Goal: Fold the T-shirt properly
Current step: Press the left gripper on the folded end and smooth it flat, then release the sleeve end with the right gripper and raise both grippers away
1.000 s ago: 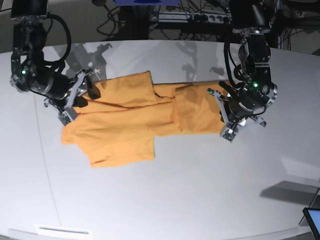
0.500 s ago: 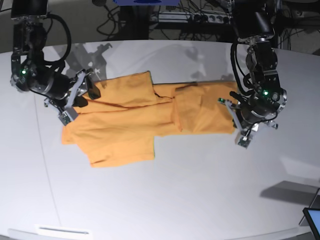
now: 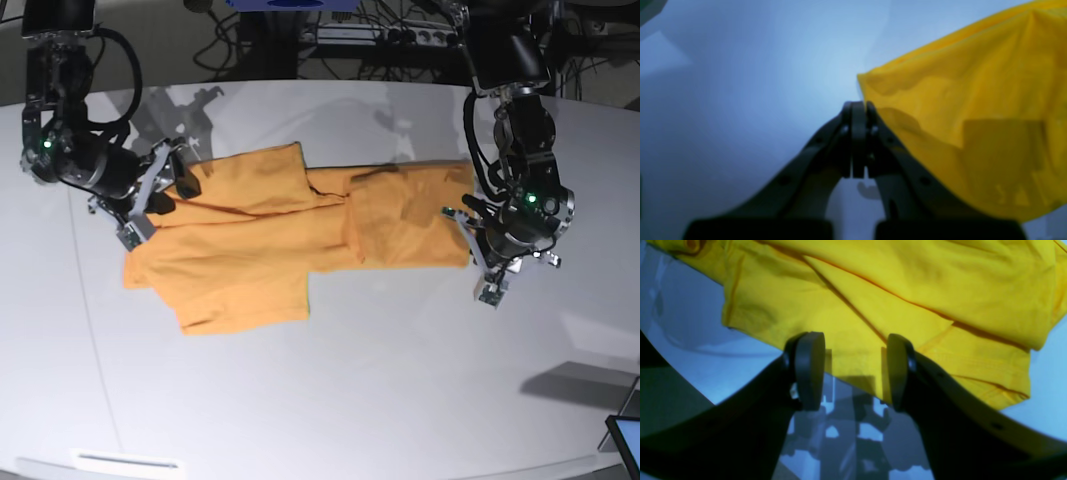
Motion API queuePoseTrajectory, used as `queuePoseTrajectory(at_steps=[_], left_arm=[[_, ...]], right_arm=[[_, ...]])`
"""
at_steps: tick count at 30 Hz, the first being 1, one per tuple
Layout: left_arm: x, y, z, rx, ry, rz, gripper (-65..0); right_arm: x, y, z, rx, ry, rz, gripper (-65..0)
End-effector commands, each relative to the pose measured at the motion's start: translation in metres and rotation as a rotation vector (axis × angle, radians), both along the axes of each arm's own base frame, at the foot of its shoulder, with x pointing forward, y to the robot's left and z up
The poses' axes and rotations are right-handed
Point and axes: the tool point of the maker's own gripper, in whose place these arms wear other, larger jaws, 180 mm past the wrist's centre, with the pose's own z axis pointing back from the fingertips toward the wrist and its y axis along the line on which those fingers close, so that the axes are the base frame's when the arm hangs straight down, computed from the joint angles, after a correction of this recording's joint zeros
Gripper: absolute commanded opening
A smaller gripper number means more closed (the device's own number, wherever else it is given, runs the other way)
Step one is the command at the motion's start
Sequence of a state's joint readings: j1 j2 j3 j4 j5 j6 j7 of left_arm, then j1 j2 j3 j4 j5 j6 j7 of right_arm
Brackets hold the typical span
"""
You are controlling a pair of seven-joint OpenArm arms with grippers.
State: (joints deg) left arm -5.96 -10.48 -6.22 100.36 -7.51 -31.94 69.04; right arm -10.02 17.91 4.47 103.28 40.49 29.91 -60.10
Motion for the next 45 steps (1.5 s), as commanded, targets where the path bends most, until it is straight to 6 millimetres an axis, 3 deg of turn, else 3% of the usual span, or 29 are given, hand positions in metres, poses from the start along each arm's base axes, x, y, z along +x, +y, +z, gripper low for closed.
queuePoseTrajectory(at_steps=[1, 12, 18, 21, 26, 30, 35, 37, 41, 45], left_arm=[[0.009, 0.003, 0.008, 0.004, -0.029, -0.001, -65.0], [0.011, 0.002, -0.024, -0.053, 0.048, 0.018, -65.0], [0.003, 0.001, -0.065, -0.119, 0.124, 0.032, -65.0], [0.001, 0.000, -0.070, -0.132, 0.116, 0.029, -65.0], [0.011, 0.002, -0.046, -0.106, 0.043, 0.016, -65.0], [0.020, 0.004, -0.012, -0.060, -0.021, 0.009, -65.0], [0.028, 0.003, 0.036, 0.002, -0.116, 0.000, -65.0], [0.027, 0.004, 0.049, 0.022, -0.142, 0.001, -65.0], [0.027, 0.003, 0.075, 0.059, -0.188, 0.001, -65.0], [0.014, 0.002, 0.071, 0.077, -0.168, -0.002, -65.0]], right_arm=[[0.008, 0.000, 0.011, 0.013, -0.041, 0.002, -36.6], [0.008, 0.000, 0.011, 0.013, -0.043, 0.002, -36.6], [0.008, 0.000, 0.011, 0.013, -0.043, 0.002, -36.6], [0.008, 0.000, 0.011, 0.013, -0.043, 0.002, -36.6], [0.009, -0.001, 0.013, 0.013, -0.048, -0.002, -36.6], [0.012, -0.002, 0.015, 0.014, -0.059, -0.003, -36.0], [0.032, -0.007, 0.031, 0.005, -0.117, -0.012, -35.7], [0.042, -0.020, 0.040, -0.002, -0.142, -0.050, -34.8], [0.060, -0.048, 0.058, -0.007, -0.203, -0.139, -23.6], [0.067, -0.081, 0.062, -0.033, -0.191, -0.223, -20.5]])
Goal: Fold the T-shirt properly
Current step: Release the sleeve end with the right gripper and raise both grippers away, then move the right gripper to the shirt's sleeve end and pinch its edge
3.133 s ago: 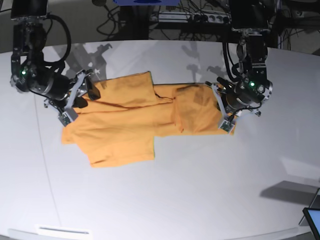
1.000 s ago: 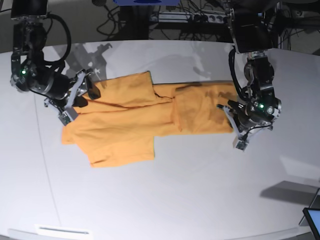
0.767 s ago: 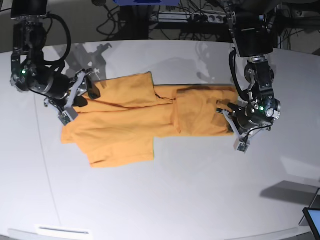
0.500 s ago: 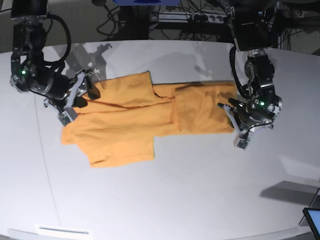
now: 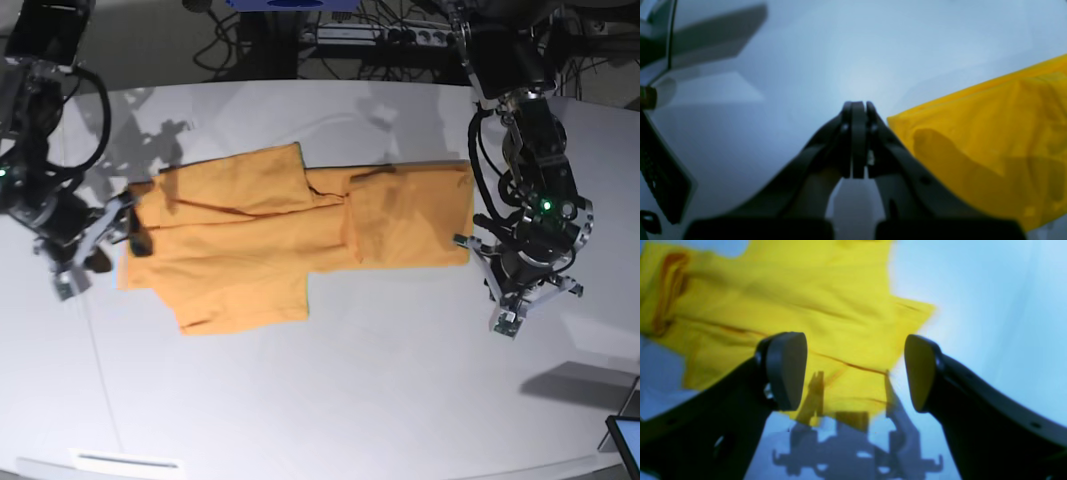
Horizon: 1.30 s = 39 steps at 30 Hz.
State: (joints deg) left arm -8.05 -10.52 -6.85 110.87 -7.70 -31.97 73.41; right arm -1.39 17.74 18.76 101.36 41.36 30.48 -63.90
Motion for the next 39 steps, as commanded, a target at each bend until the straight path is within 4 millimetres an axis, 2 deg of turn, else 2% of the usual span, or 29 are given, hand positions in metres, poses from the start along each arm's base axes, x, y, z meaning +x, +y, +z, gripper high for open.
queuePoseTrajectory(at_steps=[1, 2, 4, 7, 9, 16, 20, 23, 26, 29, 33, 36, 39], left_arm=[[-0.002, 0.001, 0.006, 0.015, -0.015, -0.003, -65.0], [-0.008, 0.002, 0.000, 0.022, 0.002, -0.001, -65.0], [-0.018, 0.006, -0.009, 0.024, 0.029, 0.010, -65.0], [-0.039, 0.033, -0.020, 0.017, 0.063, 0.101, -65.0], [-0.055, 0.056, -0.024, 0.018, 0.080, 0.175, -65.0], [-0.099, 0.122, -0.022, 0.104, 0.126, 0.324, -65.0], [-0.116, 0.141, -0.020, 0.131, 0.142, 0.362, -65.0], [-0.122, 0.144, -0.022, 0.142, 0.157, 0.364, -65.0], [-0.120, 0.145, -0.019, 0.148, 0.139, 0.358, -65.0], [-0.120, 0.143, -0.022, 0.148, 0.146, 0.350, -65.0], [-0.122, 0.142, -0.024, 0.148, 0.152, 0.346, -65.0], [-0.125, 0.141, -0.027, 0.144, 0.161, 0.341, -65.0], [-0.129, 0.140, -0.030, 0.144, 0.174, 0.339, -65.0]], right_arm=[[0.008, -0.012, 0.011, -0.012, -0.039, -0.008, -20.3], [0.006, -0.020, 0.008, -0.017, -0.026, -0.006, -20.3], [0.002, -0.024, 0.001, 0.041, -0.018, 0.008, -20.2], [-0.004, -0.044, -0.010, 0.177, 0.011, -0.074, -20.2], [-0.006, -0.049, -0.017, 0.279, 0.029, -0.110, -20.2], [0.004, -0.039, -0.014, 0.418, 0.013, -0.109, -20.2], [0.008, -0.028, -0.018, 0.439, 0.031, -0.083, -20.3], [0.013, -0.017, -0.015, 0.425, 0.032, -0.039, -20.5], [0.025, -0.007, -0.009, 0.439, 0.048, -0.031, -20.3], [0.037, 0.014, -0.003, 0.436, 0.062, 0.023, -20.5], [0.049, 0.031, 0.008, 0.385, 0.061, 0.108, -20.7], [0.054, 0.033, 0.012, 0.381, 0.038, 0.117, -20.9], [0.053, 0.023, 0.009, 0.368, 0.035, 0.097, -20.9]])
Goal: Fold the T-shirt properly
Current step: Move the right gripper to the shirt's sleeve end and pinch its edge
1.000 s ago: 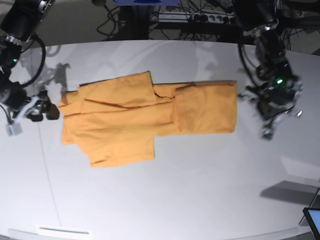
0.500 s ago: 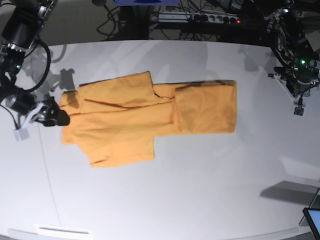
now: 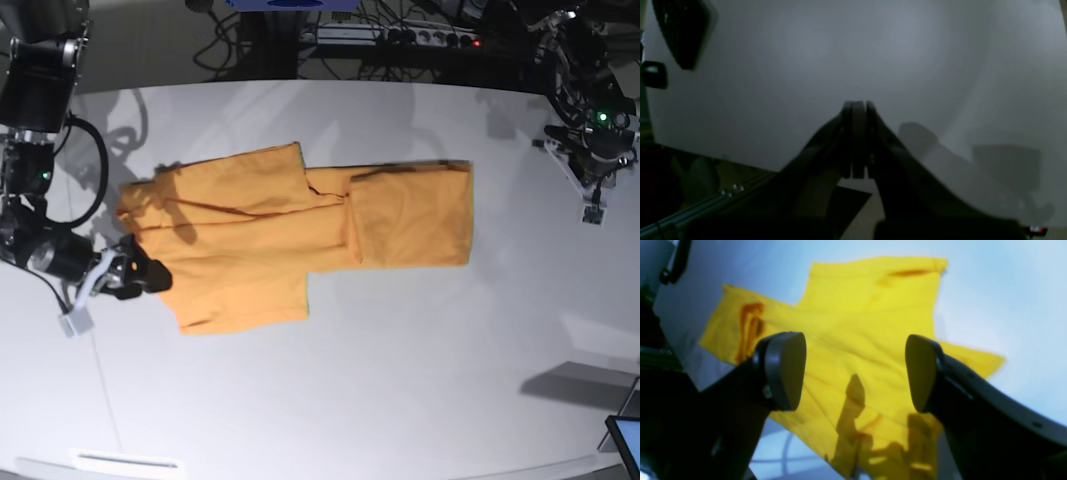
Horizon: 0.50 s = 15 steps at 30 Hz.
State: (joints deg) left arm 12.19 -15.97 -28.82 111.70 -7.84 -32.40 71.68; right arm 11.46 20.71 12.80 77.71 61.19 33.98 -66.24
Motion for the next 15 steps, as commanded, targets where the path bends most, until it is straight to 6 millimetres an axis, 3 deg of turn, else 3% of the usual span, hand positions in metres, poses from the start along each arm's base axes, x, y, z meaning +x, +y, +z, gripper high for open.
queuePoseTrajectory(at_steps=[1, 6, 11, 15], left_arm=[[0.006, 0.005, 0.012, 0.029, -0.031, -0.008, -65.0], [0.006, 0.005, 0.013, 0.030, -0.032, -0.005, -65.0], [0.005, 0.004, 0.011, 0.028, -0.029, -0.004, -65.0], [-0.007, 0.003, 0.003, 0.025, 0.008, -0.006, -65.0]], right_arm=[[0.009, -0.010, 0.014, -0.009, -0.045, -0.023, -20.9], [0.015, -0.020, 0.006, -0.084, 0.013, -0.070, -20.5], [0.025, 0.010, 0.005, -0.170, 0.010, 0.033, -20.7], [0.034, 0.026, 0.008, -0.222, -0.007, 0.091, -20.7]])
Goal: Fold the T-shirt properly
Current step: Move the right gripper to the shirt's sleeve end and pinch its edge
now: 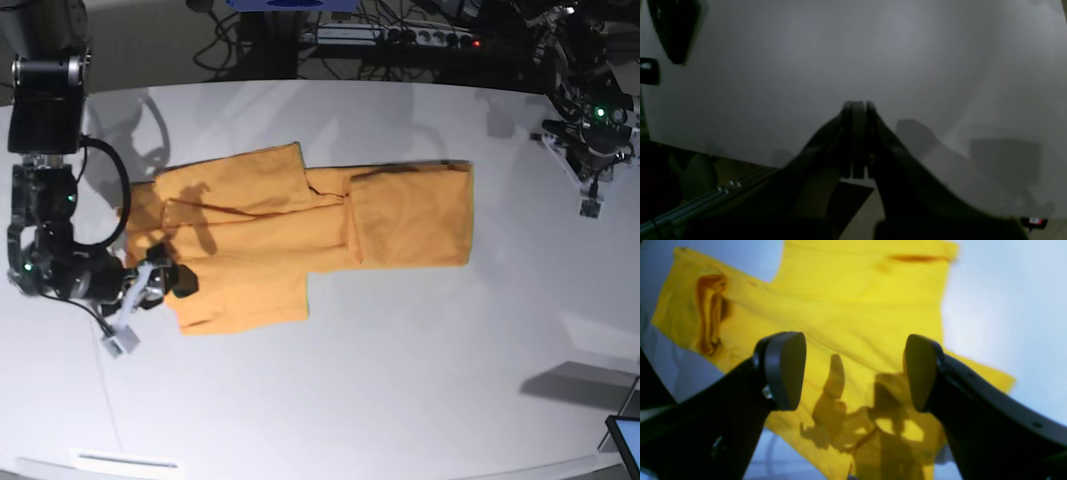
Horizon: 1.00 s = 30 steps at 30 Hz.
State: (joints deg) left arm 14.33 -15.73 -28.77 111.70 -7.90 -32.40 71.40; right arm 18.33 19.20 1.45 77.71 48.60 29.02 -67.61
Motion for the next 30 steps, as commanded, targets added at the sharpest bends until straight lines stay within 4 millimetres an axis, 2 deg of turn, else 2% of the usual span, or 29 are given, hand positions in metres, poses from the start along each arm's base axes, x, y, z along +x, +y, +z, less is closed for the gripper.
queuePoseTrajectory(at_steps=[1, 3, 6, 9, 16, 21, 24, 30], left_arm=[[0.002, 0.005, 0.010, 0.030, -0.017, -0.004, -65.0], [-0.005, 0.005, 0.005, 0.029, 0.006, -0.005, -65.0], [-0.013, 0.006, 0.001, 0.030, 0.028, -0.001, -65.0], [-0.019, 0.007, -0.001, 0.030, 0.041, 0.001, -65.0], [-0.021, 0.001, -0.006, 0.012, 0.041, 0.007, -65.0], [-0.021, -0.004, -0.010, -0.004, 0.043, 0.008, -65.0], [-0.022, -0.005, -0.011, -0.008, 0.042, 0.011, -65.0], [-0.022, -0.003, -0.010, -0.005, 0.042, 0.013, -65.0]], right_arm=[[0.017, -0.002, 0.022, -0.011, -0.071, 0.006, -20.7], [0.024, 0.003, 0.026, -0.040, -0.088, 0.021, -20.7], [0.035, 0.001, 0.034, -0.084, -0.116, 0.017, -20.5], [0.045, 0.007, 0.034, -0.078, -0.104, 0.012, -20.5], [0.061, 0.009, 0.020, -0.104, -0.043, -0.006, -20.5], [0.070, 0.042, 0.012, -0.200, -0.069, 0.117, -20.3], [0.074, 0.052, 0.002, -0.217, -0.057, 0.152, -20.3], [0.087, 0.045, -0.013, -0.199, -0.017, 0.110, -20.3]])
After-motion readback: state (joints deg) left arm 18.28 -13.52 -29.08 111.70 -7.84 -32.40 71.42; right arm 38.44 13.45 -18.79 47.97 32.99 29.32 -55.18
